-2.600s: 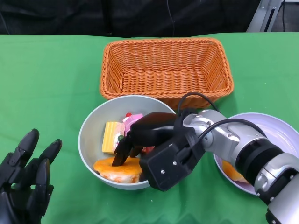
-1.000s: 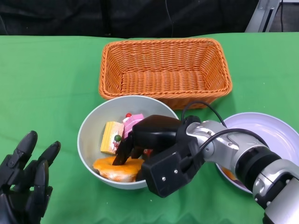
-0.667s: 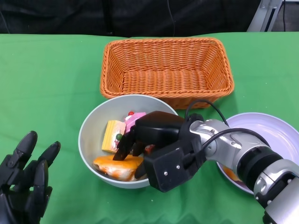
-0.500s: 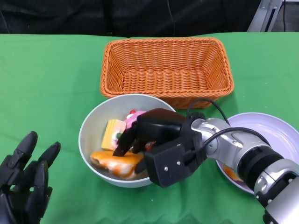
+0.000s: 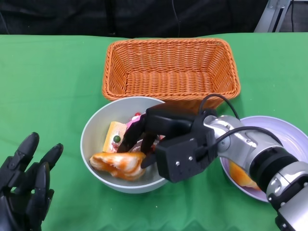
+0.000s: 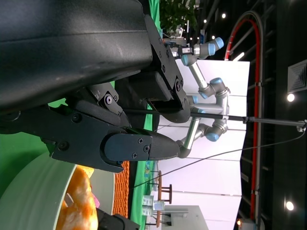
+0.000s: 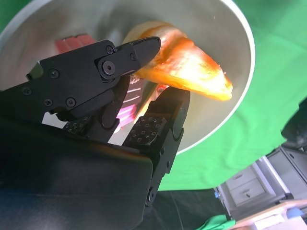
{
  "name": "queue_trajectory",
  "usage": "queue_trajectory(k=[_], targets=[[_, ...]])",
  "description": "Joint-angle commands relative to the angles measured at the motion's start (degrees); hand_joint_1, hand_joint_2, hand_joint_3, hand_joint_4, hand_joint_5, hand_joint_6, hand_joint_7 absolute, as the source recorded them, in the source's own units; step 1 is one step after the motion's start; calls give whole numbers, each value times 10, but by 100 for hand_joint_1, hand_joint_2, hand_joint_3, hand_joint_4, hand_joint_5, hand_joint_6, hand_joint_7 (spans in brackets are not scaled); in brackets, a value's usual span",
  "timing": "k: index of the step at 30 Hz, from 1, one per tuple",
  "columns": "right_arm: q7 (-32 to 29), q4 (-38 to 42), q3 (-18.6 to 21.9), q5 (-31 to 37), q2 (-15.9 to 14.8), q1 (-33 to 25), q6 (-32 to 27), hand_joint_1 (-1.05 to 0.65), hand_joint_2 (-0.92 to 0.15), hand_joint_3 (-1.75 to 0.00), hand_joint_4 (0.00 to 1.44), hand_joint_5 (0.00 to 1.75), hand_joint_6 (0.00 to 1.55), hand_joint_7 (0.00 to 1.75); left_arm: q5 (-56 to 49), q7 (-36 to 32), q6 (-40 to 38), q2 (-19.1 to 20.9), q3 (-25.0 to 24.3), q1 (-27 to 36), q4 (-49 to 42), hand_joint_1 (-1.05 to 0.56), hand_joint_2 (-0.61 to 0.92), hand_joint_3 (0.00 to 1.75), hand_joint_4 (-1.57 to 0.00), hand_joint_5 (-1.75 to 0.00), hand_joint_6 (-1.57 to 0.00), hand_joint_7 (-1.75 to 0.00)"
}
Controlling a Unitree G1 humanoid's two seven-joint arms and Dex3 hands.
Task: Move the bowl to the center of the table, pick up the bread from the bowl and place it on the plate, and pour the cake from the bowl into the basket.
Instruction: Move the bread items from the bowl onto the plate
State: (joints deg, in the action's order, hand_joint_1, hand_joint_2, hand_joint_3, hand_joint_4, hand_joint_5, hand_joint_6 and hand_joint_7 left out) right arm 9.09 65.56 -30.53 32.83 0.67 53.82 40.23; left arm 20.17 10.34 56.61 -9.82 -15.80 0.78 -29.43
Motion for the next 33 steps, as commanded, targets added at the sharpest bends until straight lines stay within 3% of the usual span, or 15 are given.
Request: queue_trajectory(k=[1,9,25,30,33], targets=[[18,-21,13,-16,-15,2,-1,-25,-85,-1,111,19,112,0,1,2,2,9,-5,-2,-8,-48,92,32,-100,0,-85,0],[47,-54,33,-40,-27,-15,-4,-26,-84,0,110,21,112,0,2,2,5,13,-8,-9,-20,-48,92,32,-100,0,-85,0],[77,-69,37,-50,-31,-27,-19,-24,-84,0,108,19,111,0,8,8,2,11,-8,-7,-20,-48,92,31,-100,0,-86,0],[98,-56,19,-34,-35,-10,-22,-29,-80,0,93,8,89,0,8,7,4,10,-8,-5,-17,-49,92,31,-100,0,-86,0],[106,-47,11,-24,-36,-3,-18,-42,-79,0,89,5,80,0,9,10,7,10,-7,-3,-16,-49,92,31,-100,0,-86,0]])
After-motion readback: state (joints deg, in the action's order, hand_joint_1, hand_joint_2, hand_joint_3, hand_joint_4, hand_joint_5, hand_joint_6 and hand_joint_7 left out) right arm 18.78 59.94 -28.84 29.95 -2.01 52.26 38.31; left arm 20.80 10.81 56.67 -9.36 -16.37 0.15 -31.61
